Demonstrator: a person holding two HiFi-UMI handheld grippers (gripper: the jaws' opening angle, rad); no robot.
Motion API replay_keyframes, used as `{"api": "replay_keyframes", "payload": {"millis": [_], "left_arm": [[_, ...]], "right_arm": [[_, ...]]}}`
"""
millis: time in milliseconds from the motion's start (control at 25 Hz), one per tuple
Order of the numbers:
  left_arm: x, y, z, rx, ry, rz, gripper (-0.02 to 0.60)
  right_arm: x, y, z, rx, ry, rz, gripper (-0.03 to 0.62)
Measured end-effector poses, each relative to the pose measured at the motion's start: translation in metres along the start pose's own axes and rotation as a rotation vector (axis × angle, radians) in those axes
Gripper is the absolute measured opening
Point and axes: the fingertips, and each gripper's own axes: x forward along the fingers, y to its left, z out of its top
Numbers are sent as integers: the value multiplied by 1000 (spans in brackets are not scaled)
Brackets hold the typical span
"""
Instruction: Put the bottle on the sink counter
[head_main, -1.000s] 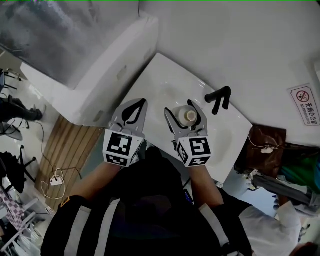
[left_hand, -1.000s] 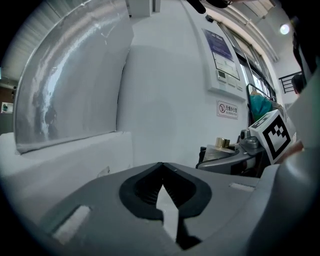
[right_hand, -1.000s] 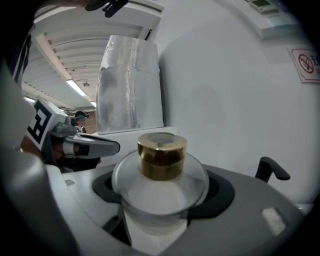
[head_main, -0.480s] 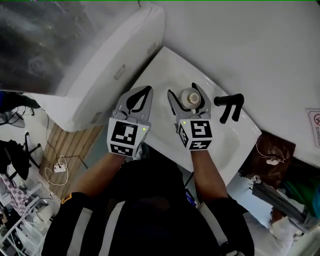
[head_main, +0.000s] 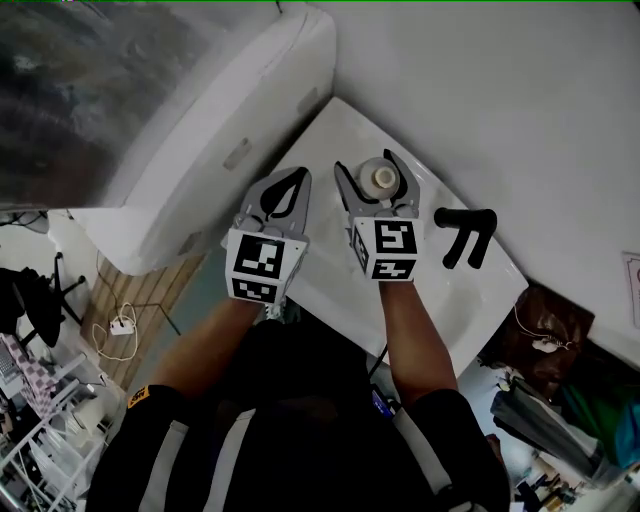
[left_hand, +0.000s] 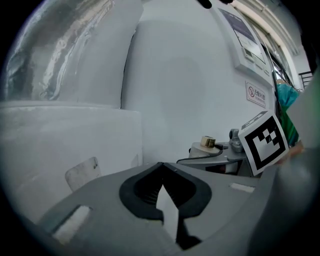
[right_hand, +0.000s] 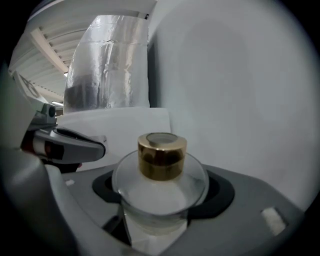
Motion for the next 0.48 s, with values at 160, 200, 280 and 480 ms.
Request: {"api": "replay_keyframes", "payload": {"millis": [160,200,280,480], "left_arm": [[13,6,-8,-25,18,14,-2],[16,7,-10,-31,23,18,-3],[21,10,-14,-41,34,28,-2],[32,15,-26,-49,64,51,-2]], "right_arm": [[20,-2,-5,-11,8,8,344],[24,-2,-6,-14,9,9,344],[32,-3,-8,-21,10,11,344],[49,-4,-14,-23,28,22,344]]}}
